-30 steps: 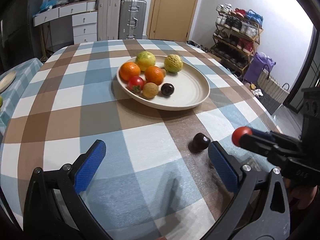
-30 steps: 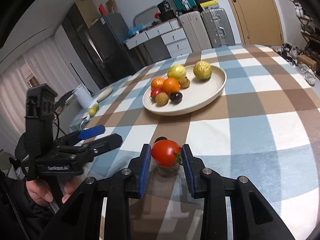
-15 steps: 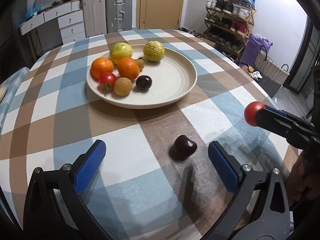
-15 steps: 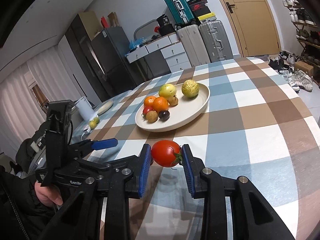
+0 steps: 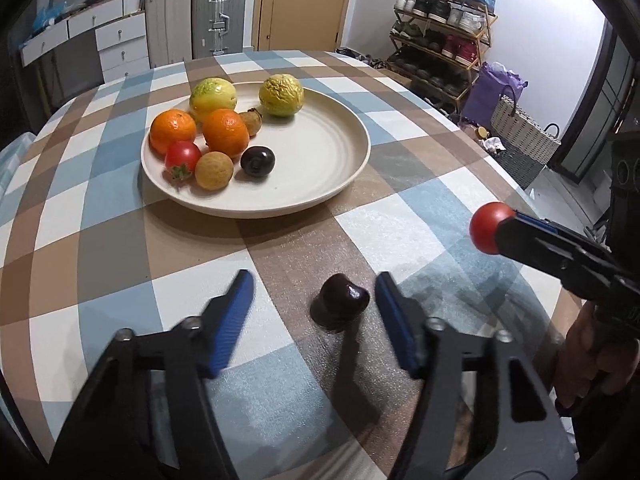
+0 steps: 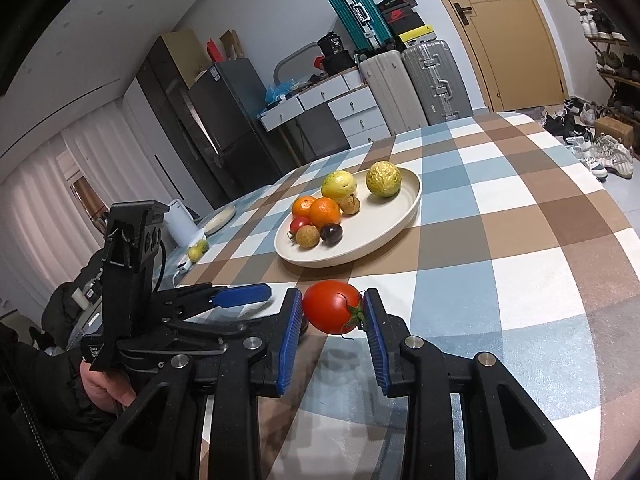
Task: Organize fruits
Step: 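Grasp the dark plum with the left gripper while the right gripper holds the tomato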
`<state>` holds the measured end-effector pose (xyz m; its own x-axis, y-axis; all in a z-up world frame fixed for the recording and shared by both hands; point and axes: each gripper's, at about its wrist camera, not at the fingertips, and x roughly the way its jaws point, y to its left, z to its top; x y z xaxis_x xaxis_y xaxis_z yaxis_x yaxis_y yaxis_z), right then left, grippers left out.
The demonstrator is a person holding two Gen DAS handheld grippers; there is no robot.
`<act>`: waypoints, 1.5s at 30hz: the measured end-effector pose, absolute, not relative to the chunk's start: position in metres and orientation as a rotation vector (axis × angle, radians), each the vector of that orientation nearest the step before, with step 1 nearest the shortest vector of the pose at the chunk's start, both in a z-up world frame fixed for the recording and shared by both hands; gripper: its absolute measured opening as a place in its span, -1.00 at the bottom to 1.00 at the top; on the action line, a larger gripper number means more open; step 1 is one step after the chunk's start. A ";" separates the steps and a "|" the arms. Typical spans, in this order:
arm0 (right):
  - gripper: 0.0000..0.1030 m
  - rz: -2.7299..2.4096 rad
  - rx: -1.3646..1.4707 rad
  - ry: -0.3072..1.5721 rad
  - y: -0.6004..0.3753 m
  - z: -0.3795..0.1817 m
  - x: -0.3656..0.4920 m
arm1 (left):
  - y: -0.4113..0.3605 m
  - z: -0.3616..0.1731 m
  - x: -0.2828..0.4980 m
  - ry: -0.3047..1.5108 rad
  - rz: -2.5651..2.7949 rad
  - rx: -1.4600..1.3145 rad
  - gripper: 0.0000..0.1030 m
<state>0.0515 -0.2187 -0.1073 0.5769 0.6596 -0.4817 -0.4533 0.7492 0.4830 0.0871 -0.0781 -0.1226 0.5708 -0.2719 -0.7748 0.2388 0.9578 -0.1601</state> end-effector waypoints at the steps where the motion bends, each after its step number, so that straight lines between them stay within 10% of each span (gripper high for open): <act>1: -0.38 0.667 0.325 0.693 -0.219 -0.107 0.051 | -0.078 -0.123 0.087 0.917 -0.307 -0.046 0.02; 7: -0.38 0.664 0.333 0.696 -0.219 -0.108 0.052 | -0.080 -0.120 0.084 0.907 -0.380 -0.069 -0.56; 45: -0.34 0.679 0.172 0.859 -0.198 -0.138 0.016 | -0.050 -0.095 0.077 0.832 -0.418 -0.150 -0.57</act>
<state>0.0155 -0.1980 -0.1375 0.4593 0.6147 -0.6412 -0.4818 0.7789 0.4015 0.0767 -0.0501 -0.0952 0.5979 -0.4165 -0.6848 0.3008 0.9086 -0.2899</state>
